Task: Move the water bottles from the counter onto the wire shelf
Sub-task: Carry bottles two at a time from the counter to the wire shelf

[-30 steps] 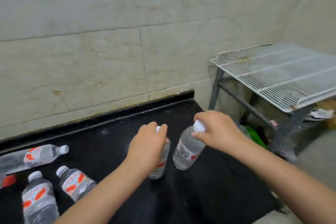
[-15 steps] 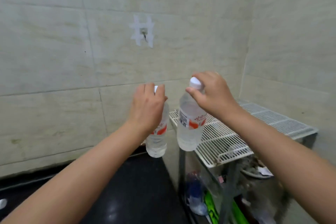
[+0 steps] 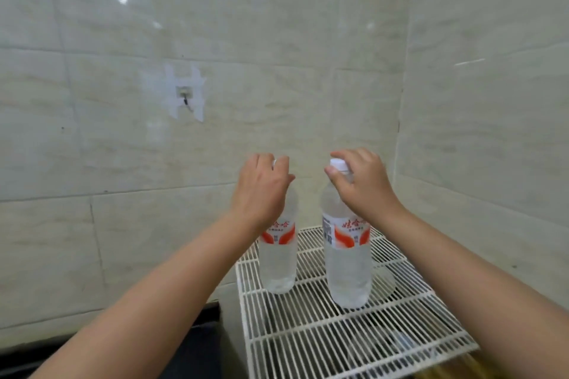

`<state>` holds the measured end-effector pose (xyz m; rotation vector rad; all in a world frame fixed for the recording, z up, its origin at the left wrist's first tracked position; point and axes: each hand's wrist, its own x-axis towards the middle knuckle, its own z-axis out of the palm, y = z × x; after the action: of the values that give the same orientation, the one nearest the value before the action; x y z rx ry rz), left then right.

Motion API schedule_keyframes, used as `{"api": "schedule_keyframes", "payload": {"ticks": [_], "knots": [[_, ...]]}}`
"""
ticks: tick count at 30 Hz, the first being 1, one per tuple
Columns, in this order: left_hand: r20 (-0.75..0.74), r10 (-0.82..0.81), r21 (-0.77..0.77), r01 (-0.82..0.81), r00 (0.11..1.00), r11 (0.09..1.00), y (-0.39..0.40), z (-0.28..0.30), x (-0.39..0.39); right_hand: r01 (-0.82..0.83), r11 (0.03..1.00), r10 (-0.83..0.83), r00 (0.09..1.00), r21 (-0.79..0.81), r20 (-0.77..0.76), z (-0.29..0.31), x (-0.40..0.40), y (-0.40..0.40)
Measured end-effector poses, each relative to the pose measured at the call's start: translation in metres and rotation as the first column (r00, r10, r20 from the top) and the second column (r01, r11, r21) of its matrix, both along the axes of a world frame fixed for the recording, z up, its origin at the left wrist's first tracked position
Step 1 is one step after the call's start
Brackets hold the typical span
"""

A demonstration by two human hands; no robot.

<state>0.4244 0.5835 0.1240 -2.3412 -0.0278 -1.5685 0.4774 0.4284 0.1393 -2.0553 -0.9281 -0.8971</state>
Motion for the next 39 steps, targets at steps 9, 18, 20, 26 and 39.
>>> {"api": "schedule_keyframes", "payload": {"ticks": [9,18,20,26,39], "knots": [[-0.050,0.008,-0.029,-0.009,0.999,1.000,0.047,-0.017,0.127,-0.040,0.996,0.030,0.993,-0.079,-0.118,-0.012,0.124,0.049],[0.002,0.039,-0.058,-0.039,0.999,0.998,0.073,-0.051,0.195,-0.088,0.996,0.083,0.967,-0.013,-0.239,-0.042,0.194,0.102],[-0.003,0.067,-0.082,-0.067,0.998,0.994,0.075,-0.053,0.204,-0.090,0.996,0.088,0.960,0.008,-0.264,-0.045,0.205,0.108],[-0.044,0.194,-0.161,-0.199,0.980,0.967,0.077,-0.047,0.221,-0.188,0.980,0.197,0.929,0.060,-0.314,-0.047,0.224,0.126],[-0.094,0.208,-0.224,-0.224,0.974,0.948,0.079,-0.043,0.218,-0.231,0.973,0.222,0.922,0.007,-0.317,-0.045,0.231,0.139]]}}
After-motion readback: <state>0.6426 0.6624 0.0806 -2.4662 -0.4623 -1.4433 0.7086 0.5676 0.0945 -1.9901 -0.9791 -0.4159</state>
